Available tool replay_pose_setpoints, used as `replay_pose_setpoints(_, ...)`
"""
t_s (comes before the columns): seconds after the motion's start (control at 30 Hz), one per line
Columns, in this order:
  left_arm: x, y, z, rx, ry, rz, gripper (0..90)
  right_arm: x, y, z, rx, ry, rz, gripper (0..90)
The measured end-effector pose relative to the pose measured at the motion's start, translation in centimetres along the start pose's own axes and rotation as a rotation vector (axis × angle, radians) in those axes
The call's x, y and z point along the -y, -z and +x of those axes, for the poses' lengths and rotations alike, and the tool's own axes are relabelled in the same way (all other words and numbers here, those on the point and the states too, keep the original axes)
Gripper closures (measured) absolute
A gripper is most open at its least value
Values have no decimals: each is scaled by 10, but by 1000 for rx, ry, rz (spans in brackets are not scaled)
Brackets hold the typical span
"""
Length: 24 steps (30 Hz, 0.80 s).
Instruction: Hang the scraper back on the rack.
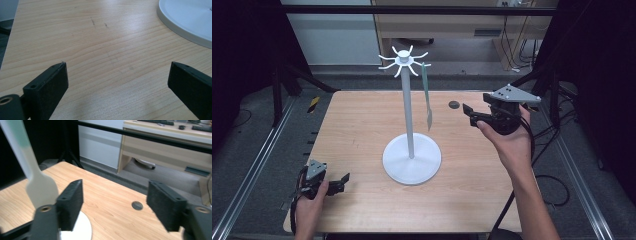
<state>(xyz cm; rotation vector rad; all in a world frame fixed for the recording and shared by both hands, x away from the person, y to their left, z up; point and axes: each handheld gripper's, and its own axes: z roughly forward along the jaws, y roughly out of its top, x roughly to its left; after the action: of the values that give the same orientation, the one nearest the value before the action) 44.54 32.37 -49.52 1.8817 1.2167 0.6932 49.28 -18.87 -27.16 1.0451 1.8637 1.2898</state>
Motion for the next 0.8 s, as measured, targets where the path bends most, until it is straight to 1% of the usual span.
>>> replay_pose_setpoints(0.07, 0, 0, 0, 0, -2, -3, 25, 5, 0, -2, 17, -9, 8, 211)
replay_pose_setpoints(0.13, 0, 0, -1, 5, -1, -8, 25, 10, 1, -4, 33, -6, 7, 175)
replay_pose_setpoints(0.17, 0, 0, -1, 5, -1, -8, 25, 10, 1, -4, 33, -6, 7, 175)
replay_pose_setpoints(0.2, 0, 1, -1, 6, -6, -15, 24, 16, 0, -6, 50, -15, 7, 110)
replay_pose_setpoints(0.27, 0, 2, -1, 6, -5, -17, 24, 18, 0, -7, 52, -19, 5, 98)
replay_pose_setpoints(0.3, 0, 2, -1, 7, -6, -15, 24, 24, 1, -8, 61, -26, -1, 68)
replay_pose_setpoints(0.33, 0, 2, -1, 7, -6, -15, 24, 28, 1, -9, 63, -32, -3, 57)
replay_pose_setpoints(0.37, 0, 2, -1, 6, -4, -17, 24, 31, 1, -10, 64, -42, -4, 55)
replay_pose_setpoints(0.4, 0, 2, -1, 6, -5, -16, 24, 35, 1, -12, 72, -41, -4, 56)
replay_pose_setpoints(0.43, 0, 2, -1, 6, -5, -16, 24, 35, 1, -12, 72, -41, -4, 56)
replay_pose_setpoints(0.47, 0, 2, -1, 2, -5, -19, 24, 42, 1, -13, 98, -38, 6, 61)
replay_pose_setpoints(0.5, 0, 3, 0, 2, -3, -20, 24, 47, 1, -14, 98, -41, 8, 61)
replay_pose_setpoints(0.53, 0, 3, 0, 2, -3, -20, 24, 47, 1, -14, 98, -41, 8, 61)
replay_pose_setpoints(0.57, 0, 3, 0, 0, -1, -21, 24, 52, 0, -14, 95, -44, 7, 60)
replay_pose_setpoints(0.6, 0, 3, 1, -2, -1, -22, 24, 61, 0, -16, 97, -44, 14, 60)
replay_pose_setpoints(0.63, 0, 3, 1, -2, -1, -22, 24, 61, 0, -16, 97, -44, 14, 60)
replay_pose_setpoints(0.67, 0, 3, 1, -2, 0, -22, 24, 70, 0, -16, 93, -54, 14, 59)
replay_pose_setpoints(0.7, 0, 3, 1, -1, -1, -20, 24, 73, 0, -16, 97, -54, 20, 58)
replay_pose_setpoints(0.73, 0, 3, 1, -1, -1, -20, 24, 73, 0, -16, 97, -54, 20, 58)
replay_pose_setpoints(0.77, 0, 3, 0, -2, -2, -21, 24, 81, 0, -15, 106, -51, 31, 58)
replay_pose_setpoints(0.8, 0, 3, 0, 0, 0, -22, 24, 84, 0, -15, 109, -48, 38, 59)
